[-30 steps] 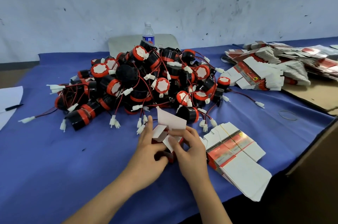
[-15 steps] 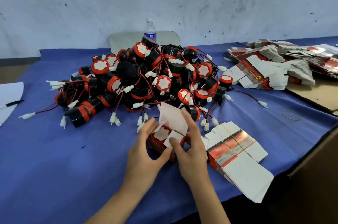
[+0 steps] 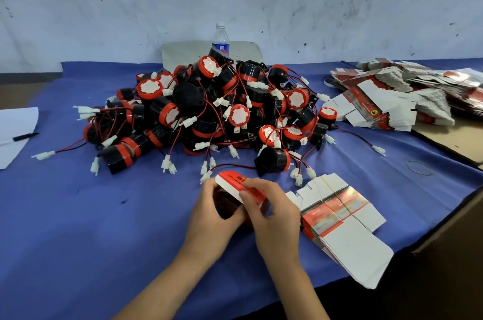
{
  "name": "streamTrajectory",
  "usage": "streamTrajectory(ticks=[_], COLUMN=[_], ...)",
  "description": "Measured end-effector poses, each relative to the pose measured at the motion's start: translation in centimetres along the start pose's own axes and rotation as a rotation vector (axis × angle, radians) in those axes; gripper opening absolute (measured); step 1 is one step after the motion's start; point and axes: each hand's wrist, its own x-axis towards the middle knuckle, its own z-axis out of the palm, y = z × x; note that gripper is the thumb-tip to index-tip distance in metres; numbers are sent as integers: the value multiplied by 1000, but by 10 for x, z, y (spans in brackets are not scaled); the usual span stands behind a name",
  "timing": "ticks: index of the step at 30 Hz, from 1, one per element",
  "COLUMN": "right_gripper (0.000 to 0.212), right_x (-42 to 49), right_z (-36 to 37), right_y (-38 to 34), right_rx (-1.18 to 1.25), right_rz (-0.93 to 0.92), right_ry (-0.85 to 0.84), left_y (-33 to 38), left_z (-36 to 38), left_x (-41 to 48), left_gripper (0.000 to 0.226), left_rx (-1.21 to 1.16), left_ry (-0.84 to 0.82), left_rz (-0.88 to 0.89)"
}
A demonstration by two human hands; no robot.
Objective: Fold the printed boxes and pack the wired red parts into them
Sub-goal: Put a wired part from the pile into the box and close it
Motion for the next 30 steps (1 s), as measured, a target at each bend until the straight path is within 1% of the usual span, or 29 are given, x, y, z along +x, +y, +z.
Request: streamTrajectory(ticks=[2, 4, 6, 8, 9, 12, 20, 24, 28, 30], right_gripper=[13, 14, 15, 15, 15, 16, 12, 10, 13, 14], right_x=[0, -1, -1, 0, 1, 1, -1, -2, -1, 1], right_z=[-1, -4, -7, -11, -13, -16, -18, -20, -24, -27], right_y=[3, 5, 6, 7, 8, 10, 13, 14, 14, 15], right_rx=[-93, -179, -236, -265, -267, -247, -195, -126, -151, -179], right_rz=[-112, -206, -267, -318, -331, -324, -283, -238, -246, -258], right_ry=[-11, -44, -61, -84, -102, -143, -135, -182, -252, -273], left_y=[-5, -6, -4, -4, -4, -5, -6, -5, -7, -7], left_z=[-4, -7, -9, -10, -10, -10, -10, -11, -20, -22], left_x=[1, 2, 2, 3, 2, 3, 4, 2, 2, 2], left_gripper=[53, 57, 50, 39, 36, 37, 32, 31, 39, 39], left_rx=[-85, -142, -158, -143, -124, -93, -53, -31, 93, 174], left_ry=[0, -30, -47, -22, -4, 14, 48, 77, 69, 47], left_rz=[-23, -39, -35, -10, -3, -4, -1, -8, 72, 122])
